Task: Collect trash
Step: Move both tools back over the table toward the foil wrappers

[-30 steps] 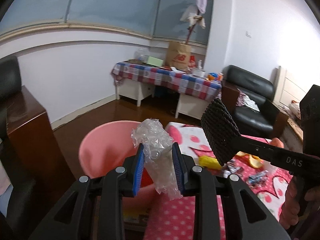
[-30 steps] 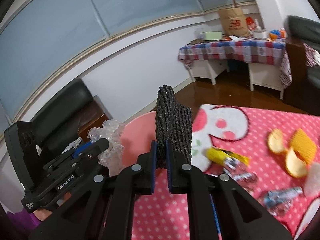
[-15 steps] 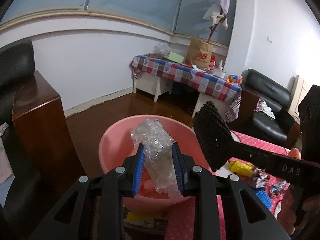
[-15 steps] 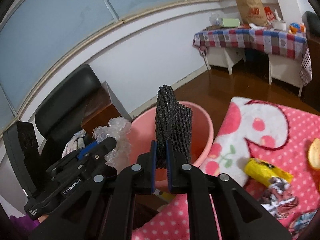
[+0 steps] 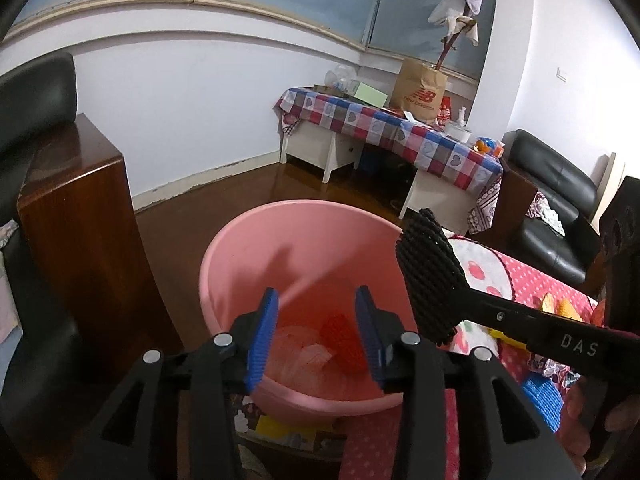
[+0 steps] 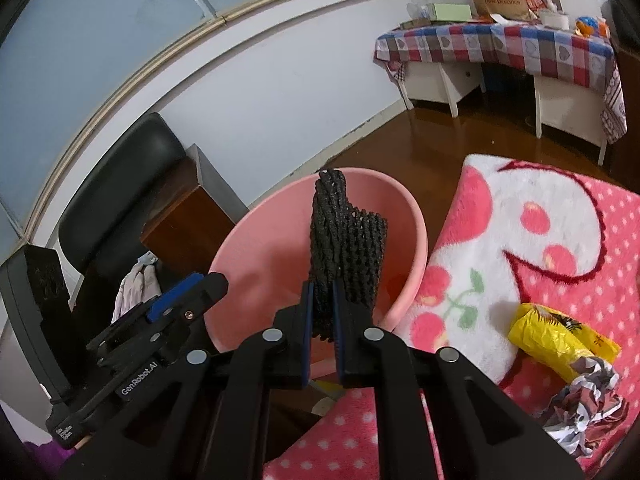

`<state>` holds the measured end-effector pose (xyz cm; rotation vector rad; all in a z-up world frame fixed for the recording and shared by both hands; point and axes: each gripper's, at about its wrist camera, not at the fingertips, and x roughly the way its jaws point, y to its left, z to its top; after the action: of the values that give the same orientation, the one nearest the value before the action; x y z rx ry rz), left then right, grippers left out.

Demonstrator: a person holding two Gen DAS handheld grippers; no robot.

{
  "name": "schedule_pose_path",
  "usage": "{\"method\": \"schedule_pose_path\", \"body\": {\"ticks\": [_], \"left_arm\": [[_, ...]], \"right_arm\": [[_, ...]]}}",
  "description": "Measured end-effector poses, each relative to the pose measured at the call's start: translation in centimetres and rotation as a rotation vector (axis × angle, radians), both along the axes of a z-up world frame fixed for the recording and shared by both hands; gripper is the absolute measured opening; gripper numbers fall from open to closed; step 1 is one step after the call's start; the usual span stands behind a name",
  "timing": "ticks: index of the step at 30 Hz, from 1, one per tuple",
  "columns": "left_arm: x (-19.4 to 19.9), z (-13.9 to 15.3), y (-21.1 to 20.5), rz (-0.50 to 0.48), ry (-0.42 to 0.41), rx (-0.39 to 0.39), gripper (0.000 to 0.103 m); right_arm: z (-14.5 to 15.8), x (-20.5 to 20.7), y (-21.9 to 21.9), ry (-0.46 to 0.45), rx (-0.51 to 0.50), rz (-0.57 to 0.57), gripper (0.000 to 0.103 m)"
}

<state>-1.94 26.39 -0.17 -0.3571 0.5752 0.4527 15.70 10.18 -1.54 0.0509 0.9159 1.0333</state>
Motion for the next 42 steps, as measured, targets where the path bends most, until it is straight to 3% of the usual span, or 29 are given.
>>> {"method": "schedule_pose_path", "body": {"ticks": [2, 4, 6, 30, 36, 42], "left_arm": [[-0.1, 0.0, 0.1, 0.003, 0.001, -0.006, 0.041], [-0.1, -0.1, 0.1, 0.003, 0.001, -0.009, 0.041], [-0.1, 0.0, 0.1, 0.005, -0.001, -0.012, 0.041], [-1.5, 1.5, -1.8, -0.01, -0.024, 0.016, 0.043], [-2.1, 2.0, -3.0, -0.043, -0.023, 0.005, 0.043], [-2.1, 2.3, -6.3, -0.128, -0.003, -0.021, 0.043]], "right_arm": [[-0.1, 0.2, -0.1, 0.004, 0.0, -0.006, 0.017], [-0.1, 0.5, -0.4, 0.005, 0.01, -0.016, 0.031], [0.0, 0.5, -0.6, 0.004, 0.016, -0.018, 0.034], [2.6, -1.4, -3.1, -0.082, 0.045, -0.041, 0.034], [3.0, -3.0, -5.5, -0.127, 0.022, -0.05, 0.034], [2.6, -4.9, -10.5, -0.141, -0.016, -0.108, 0.034]]}}
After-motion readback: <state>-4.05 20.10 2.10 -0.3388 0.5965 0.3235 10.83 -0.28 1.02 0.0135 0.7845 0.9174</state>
